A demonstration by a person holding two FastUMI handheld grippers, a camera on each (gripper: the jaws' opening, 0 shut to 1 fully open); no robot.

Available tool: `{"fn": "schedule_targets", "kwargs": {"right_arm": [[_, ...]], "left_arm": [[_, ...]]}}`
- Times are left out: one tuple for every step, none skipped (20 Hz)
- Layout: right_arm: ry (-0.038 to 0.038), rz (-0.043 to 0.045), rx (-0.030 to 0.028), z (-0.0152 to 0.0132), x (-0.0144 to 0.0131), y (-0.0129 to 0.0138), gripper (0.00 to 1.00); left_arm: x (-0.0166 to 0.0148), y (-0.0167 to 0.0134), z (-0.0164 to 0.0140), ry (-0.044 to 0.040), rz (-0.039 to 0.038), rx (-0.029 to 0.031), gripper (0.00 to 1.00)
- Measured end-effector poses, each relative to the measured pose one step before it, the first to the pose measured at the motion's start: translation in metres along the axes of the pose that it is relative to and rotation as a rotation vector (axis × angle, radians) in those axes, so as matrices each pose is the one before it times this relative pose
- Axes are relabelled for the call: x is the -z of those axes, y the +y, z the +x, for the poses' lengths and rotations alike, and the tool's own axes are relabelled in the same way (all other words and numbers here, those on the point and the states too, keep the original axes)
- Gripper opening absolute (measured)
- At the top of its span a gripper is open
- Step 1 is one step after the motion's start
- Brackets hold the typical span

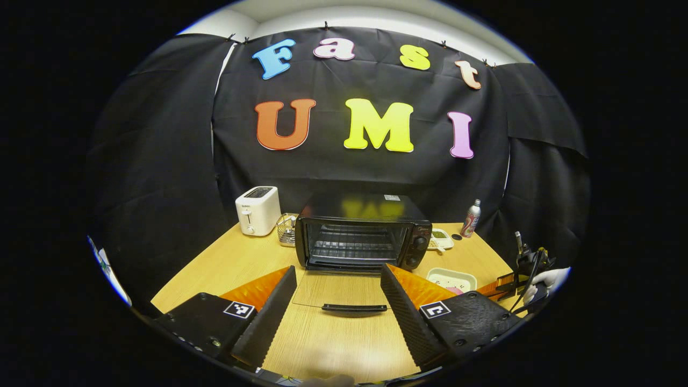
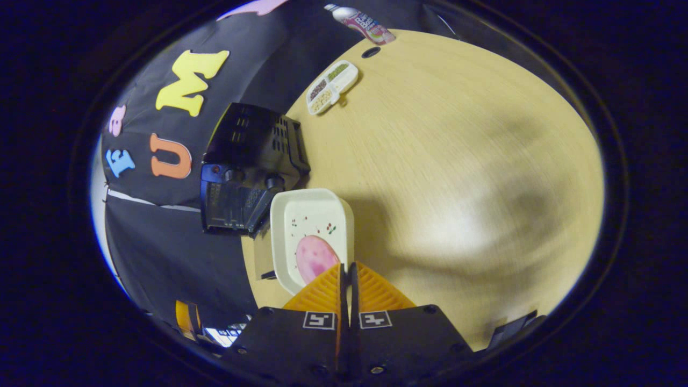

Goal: Open the electric oven with the left hand, put the food in, and close the electric oven.

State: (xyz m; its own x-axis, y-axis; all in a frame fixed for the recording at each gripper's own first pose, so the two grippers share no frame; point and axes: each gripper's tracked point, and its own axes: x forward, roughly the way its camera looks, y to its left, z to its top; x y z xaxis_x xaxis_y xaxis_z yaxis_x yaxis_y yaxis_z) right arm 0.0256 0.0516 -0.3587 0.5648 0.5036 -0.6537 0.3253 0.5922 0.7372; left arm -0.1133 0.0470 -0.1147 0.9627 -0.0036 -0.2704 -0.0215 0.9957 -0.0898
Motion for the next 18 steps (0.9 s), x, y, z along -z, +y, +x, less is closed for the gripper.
{"fn": "schedule_targets", "kwargs": {"right_arm": [[-0.01832,0.01462,-0.00674,-0.0016,0.00726,0.00993,0.03],[-0.02505,0.01973,-0.00484,0.00246,0.00582,0.01092,0.04],[-0.02018,0.02037,-0.00575,0.00355,0.00497,0.01171,0.04],[-0.01697,0.01593,-0.00857,0.00443,0.00792,0.01246,0.0],[-0.01439,0.01865,-0.01587,0.00805,0.01331,0.01151,0.04],[-0.01451,0.01745,-0.01567,0.01066,0.00897,0.01161,0.04],[-0.01645,0.02586,-0.00942,0.01098,0.00781,0.00978,0.0],[-0.0147,0.02448,-0.00739,0.01181,0.00865,0.00812,0.0],[-0.01375,0.01921,-0.00621,0.0113,0.00737,0.00647,0.03],[-0.01312,0.00651,-0.00061,0.0104,0.00708,0.00467,0.03],[-0.01696,0.01073,-0.00008,0.01006,0.00445,0.00568,0.04],[-0.00806,0.01627,-0.00471,0.01157,0.00547,0.00942,0.04],[-0.02064,0.03124,-0.00213,0.01447,0.0058,0.01049,0.04],[-0.00922,0.00654,0.00853,0.00819,0.00275,0.00597,0.0],[-0.0138,0.00676,0.00564,0.00968,0.00118,0.00667,0.04],[-0.00232,0.01016,0.00821,0.01103,0.0025,0.00559,0.03],[-0.0034,0.01849,0.00121,0.00766,0.00179,0.00718,0.0],[0.00345,0.01352,0.00415,0.00899,0.00227,0.0051,0.0]], "left_arm": [[-0.00196,0.00287,-0.00272,0.00072,0.00491,0.00305,0.96],[-0.00127,0.0034,-0.00053,0.00512,0.00173,0.00105,0.95],[-0.0032,0.0031,-0.0025,0.00109,-0.00167,0.00429,0.96],[-0.00398,0.00328,-0.00164,-0.00178,-0.00193,0.00546,0.95],[-0.00315,0.004,-0.00173,0.00171,0.00078,0.00042,0.96],[-0.00318,0.00465,-0.00231,-0.00089,0.00383,-0.00027,0.95],[-0.00402,0.00348,-0.00243,-0.00312,0.00182,0.00403,0.96],[-0.0031,0.00317,-0.00121,-0.00161,0.00515,0.00211,0.96],[-0.00165,0.00444,-0.00155,0.00322,0.00656,0.00061,0.95],[-0.0011,0.00434,-0.00163,0.00245,0.00548,0.00336,0.96],[-0.00171,0.00311,-0.00169,-0.00033,0.00901,0.00261,0.96],[-0.00173,0.00442,-0.00038,0.00412,0.00697,0.00189,0.96],[-0.00434,0.00377,-0.00136,-0.01299,0.00545,0.01011,0.96],[0.00191,0.00375,0.00103,0.01034,-0.00341,0.00413,0.95],[0.00024,0.00196,-0.0001,0.00608,-0.00803,0.00223,0.95],[0.00038,0.00231,0.00164,0.00793,-0.00604,0.00204,0.96],[-0.00106,0.00255,0.00015,0.00366,-0.00327,-0.00075,0.95],[-0.00199,0.00204,0.00104,-0.00143,-0.00027,0.00246,0.96]]}}
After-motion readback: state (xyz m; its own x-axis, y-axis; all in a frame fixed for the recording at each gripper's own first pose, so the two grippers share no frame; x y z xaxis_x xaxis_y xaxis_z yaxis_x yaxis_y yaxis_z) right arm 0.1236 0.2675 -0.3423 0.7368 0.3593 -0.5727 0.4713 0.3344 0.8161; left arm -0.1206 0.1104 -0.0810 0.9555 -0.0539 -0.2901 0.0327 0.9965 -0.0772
